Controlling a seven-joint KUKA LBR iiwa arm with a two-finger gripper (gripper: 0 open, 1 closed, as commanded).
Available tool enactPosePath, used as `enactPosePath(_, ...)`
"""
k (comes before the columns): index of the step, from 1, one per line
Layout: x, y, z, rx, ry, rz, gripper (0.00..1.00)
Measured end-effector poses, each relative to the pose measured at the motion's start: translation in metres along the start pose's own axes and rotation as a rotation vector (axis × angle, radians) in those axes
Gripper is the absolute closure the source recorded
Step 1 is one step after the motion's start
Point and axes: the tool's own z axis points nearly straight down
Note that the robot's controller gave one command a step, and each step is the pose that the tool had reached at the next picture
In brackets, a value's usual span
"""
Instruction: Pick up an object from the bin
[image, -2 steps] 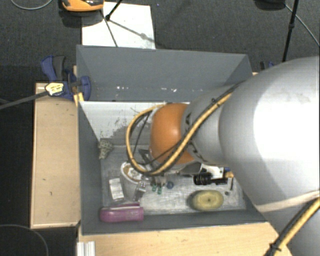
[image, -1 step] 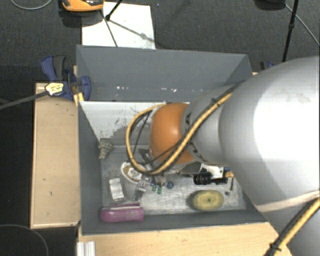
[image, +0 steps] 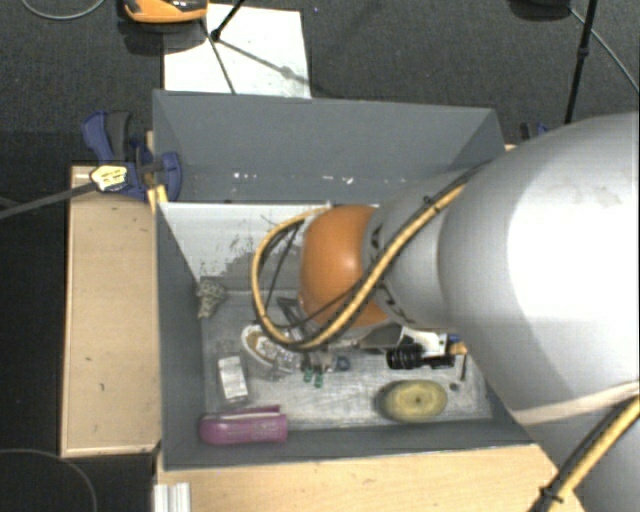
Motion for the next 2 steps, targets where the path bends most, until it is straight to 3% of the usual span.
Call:
enactPosePath(1, -0.001, 0.001, -0.036, -0.001, -0.003, -0.004, 1.0)
enactPosePath(2, -0.003, 0.002, -0.119, -0.003, -0.006, -0.01, 1.0)
